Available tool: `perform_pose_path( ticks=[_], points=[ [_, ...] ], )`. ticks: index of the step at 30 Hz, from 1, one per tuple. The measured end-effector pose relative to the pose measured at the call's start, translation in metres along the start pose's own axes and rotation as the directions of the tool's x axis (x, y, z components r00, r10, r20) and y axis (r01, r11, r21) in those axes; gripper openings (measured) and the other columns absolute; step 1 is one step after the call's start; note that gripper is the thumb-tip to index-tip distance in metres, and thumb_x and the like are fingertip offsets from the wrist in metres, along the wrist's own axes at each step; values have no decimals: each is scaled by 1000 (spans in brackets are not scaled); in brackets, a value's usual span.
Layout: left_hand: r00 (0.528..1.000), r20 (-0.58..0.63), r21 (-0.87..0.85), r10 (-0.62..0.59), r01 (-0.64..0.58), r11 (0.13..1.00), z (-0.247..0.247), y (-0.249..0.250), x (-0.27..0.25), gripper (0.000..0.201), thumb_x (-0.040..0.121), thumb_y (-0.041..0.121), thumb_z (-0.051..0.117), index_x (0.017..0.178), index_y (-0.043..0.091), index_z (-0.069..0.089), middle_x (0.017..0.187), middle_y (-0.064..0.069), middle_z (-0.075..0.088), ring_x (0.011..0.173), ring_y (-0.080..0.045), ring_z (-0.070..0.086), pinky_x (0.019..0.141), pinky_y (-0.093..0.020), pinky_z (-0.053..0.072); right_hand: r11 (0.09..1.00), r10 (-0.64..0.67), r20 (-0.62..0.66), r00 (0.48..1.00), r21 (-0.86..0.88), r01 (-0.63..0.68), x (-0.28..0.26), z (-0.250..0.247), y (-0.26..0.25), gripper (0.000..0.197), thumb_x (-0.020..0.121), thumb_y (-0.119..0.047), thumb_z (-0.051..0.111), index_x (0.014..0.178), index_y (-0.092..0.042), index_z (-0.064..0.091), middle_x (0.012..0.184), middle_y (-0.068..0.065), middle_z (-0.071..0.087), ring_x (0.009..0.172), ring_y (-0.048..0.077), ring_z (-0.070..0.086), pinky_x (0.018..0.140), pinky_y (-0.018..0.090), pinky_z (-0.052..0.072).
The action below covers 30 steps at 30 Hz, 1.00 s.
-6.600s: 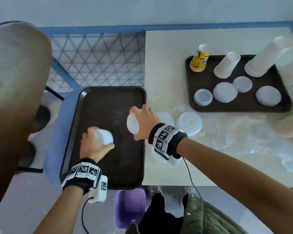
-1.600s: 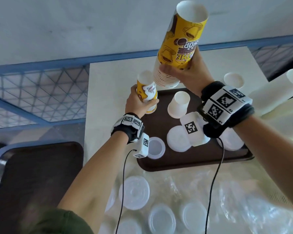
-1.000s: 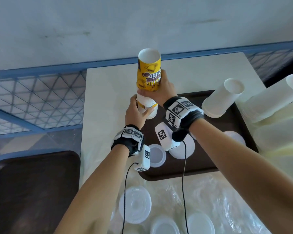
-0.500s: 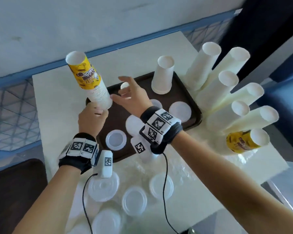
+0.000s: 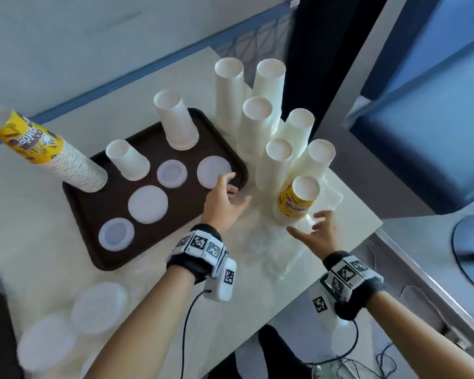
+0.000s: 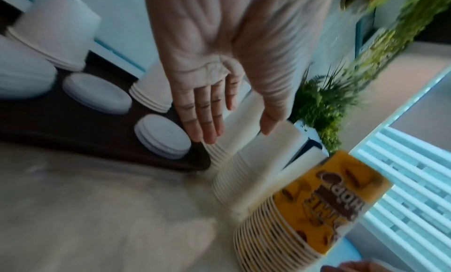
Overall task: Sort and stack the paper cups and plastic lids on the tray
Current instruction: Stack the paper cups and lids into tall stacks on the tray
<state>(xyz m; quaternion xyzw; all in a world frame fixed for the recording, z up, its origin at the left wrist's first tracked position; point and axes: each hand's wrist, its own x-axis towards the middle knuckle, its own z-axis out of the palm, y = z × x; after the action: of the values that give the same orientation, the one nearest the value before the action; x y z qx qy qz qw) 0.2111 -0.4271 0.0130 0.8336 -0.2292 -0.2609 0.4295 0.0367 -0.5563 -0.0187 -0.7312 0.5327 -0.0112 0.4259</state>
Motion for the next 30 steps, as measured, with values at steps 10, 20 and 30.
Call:
perform_pose_path(
  ticks=[10,20,30],
  points=[
    [999,16,-44,-29,30,999,69,24,53,112,40,59,70,136,13,33,129,-10,53,119,-28,52,98,-43,44,961,-256,46,966,119,249,43,10,-8,94,56,-23,88,134,-15,36,127,6,52,121,22,48,89,22,34],
    [986,-70,-186,-153,138,973,97,11,71,86,60,27,87,132,22,39,123,0,59,103,-14,55,86,-21,40,958,-251,119,961,175,229,50,8,-2,83,63,-19,84,132,-19,38,105,-9,55,101,15,55,79,20,37],
    [990,-86,-199,-110,91,976,94,6,67,83,63,23,85,132,20,39,117,2,58,102,-13,53,86,-18,40,945,-313,172,934,156,287,43,-7,16,73,58,-30,84,121,-6,56,101,-6,62,93,9,58,71,-2,38]
  ],
)
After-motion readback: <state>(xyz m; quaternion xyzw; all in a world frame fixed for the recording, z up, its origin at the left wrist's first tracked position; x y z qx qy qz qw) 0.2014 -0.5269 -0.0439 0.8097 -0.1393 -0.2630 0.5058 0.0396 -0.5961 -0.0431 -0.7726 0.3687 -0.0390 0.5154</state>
